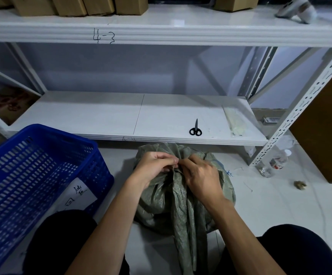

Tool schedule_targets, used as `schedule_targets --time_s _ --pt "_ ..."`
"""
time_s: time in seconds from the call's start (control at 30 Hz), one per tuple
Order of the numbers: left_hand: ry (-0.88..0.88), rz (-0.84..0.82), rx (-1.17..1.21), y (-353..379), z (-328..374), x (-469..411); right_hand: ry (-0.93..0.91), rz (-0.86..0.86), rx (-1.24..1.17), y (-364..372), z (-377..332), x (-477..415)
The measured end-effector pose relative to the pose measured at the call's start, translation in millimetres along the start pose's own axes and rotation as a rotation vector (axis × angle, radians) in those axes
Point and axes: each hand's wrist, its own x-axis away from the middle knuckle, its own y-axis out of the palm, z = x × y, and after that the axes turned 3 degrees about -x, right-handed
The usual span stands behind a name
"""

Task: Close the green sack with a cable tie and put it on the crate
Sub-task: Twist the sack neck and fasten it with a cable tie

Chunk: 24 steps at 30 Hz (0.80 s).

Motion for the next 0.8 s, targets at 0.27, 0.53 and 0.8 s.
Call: schedule_targets --time_s 0.27,0.53,0.8 --pt "-0.115 -0.112 -0.217 -7 15 -17 0.013 -0.025 0.024 1 1 0" --pt "-0.106 -0.337 -0.192 -17 24 -34 0.009 -0.021 0.041 0 1 -4" --pt "0.08 -0.186 -0.225 -3 26 -45 -0.018 -0.14 0.06 8 8 -3"
